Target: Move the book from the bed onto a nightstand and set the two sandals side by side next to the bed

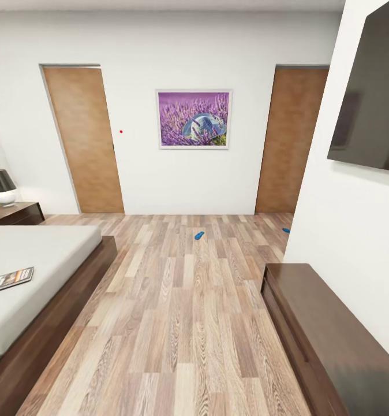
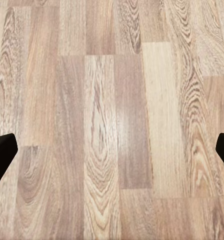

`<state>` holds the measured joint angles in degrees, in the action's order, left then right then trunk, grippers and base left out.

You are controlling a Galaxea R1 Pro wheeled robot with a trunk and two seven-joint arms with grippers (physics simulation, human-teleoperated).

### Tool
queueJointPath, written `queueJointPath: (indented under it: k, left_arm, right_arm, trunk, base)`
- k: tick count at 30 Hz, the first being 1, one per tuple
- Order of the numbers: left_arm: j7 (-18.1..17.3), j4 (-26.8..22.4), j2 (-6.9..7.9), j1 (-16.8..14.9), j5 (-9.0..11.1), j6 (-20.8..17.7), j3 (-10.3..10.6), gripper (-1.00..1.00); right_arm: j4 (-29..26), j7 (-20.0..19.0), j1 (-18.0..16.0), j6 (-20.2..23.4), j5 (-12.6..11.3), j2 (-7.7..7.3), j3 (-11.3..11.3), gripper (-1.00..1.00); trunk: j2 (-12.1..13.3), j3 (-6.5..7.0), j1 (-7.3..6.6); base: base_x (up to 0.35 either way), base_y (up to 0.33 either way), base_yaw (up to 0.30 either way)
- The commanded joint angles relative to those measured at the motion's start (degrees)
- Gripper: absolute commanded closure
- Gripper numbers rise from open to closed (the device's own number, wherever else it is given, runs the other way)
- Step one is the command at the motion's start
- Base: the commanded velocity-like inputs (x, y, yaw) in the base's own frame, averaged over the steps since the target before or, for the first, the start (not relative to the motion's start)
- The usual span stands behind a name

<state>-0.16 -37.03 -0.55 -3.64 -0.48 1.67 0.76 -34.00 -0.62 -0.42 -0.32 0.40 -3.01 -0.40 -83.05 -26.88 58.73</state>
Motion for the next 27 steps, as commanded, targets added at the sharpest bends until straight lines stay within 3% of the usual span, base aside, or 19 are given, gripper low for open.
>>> queueJointPath:
  k: [1, 27]
  left_arm:
    - [-0.02, 0.02, 0.01, -0.03, -0.05, 0.17, 0.03, -1.00]
    - [-0.01, 0.02, 0.00, -0.05, -0.05, 0.17, 0.03, -1.00]
  right_arm:
    - [-0.01, -0.07, -0.02, -0.03, 0.04, 0.01, -0.04, -1.00]
    - [-0.01, -0.08, -0.02, -0.03, 0.01, 0.02, -0.37, -1.00]
  trunk:
    - [-0.03, -0.08, 0.00]
    - [-0.03, -2.18, 0.00]
  base:
    - [0.000, 0.000, 0.000]
    - [0.000, 0.000, 0.000]
